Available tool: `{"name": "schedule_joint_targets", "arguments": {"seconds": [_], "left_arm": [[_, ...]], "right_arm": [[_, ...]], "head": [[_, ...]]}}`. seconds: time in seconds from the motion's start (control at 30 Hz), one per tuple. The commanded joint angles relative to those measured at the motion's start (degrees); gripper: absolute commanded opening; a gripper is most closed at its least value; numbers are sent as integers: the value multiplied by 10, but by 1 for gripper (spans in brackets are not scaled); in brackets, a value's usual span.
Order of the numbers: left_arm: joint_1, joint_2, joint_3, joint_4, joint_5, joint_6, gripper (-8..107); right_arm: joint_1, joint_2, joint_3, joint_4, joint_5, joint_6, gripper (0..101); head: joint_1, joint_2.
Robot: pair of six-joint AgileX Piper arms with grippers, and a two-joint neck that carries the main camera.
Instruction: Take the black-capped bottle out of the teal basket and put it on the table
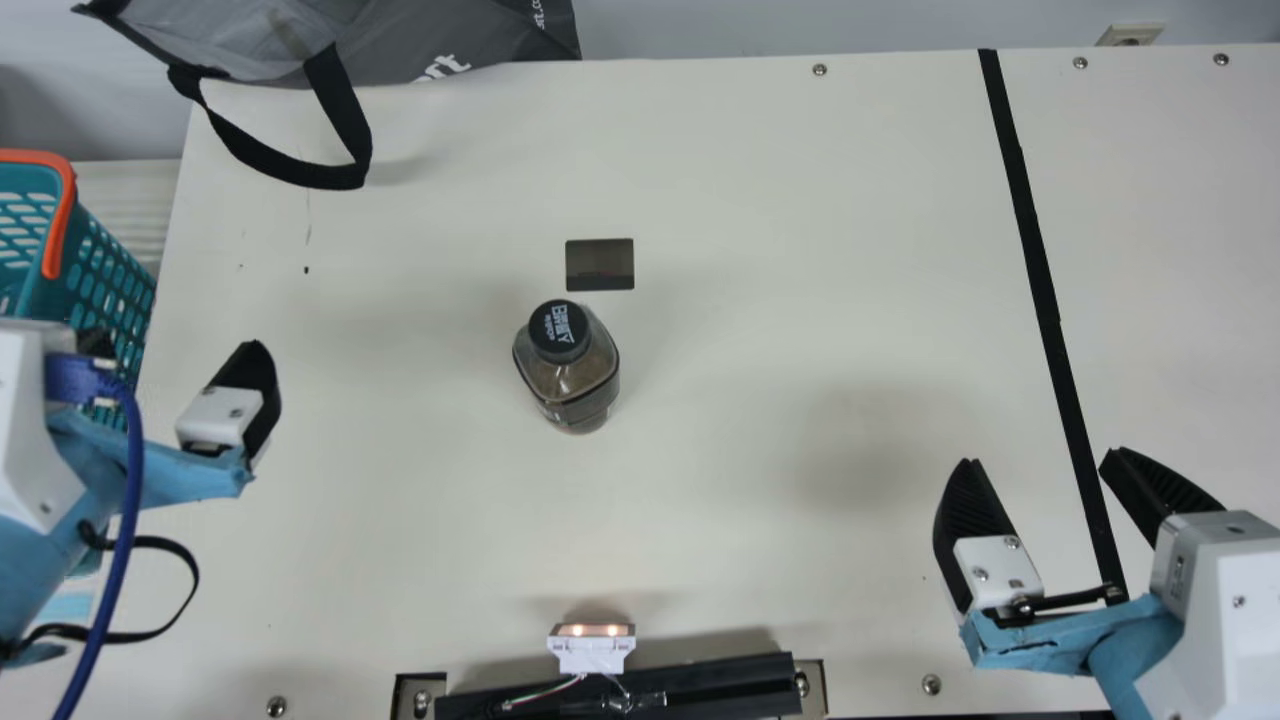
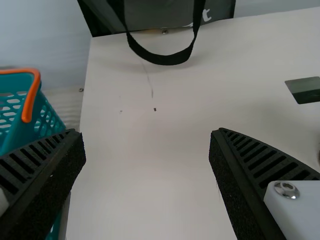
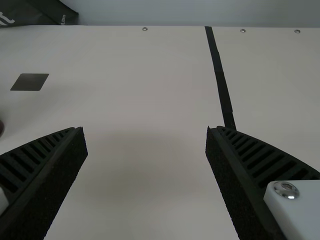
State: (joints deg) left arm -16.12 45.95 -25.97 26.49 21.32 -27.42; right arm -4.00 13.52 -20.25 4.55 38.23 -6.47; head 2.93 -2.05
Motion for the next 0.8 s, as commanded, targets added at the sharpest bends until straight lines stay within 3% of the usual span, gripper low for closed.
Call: {"name": "schedule_joint_targets", "arguments": {"seconds": [0.0,0.77], "left_arm": [[2,-12,4,3,5,-3,107],[76,-171,70,-29,81,32,107]], "right_arm": [[0,0,0,0,0,0,91],[0,0,0,0,1,0,91]], "head": [[-2,5],[-2,5]]}}
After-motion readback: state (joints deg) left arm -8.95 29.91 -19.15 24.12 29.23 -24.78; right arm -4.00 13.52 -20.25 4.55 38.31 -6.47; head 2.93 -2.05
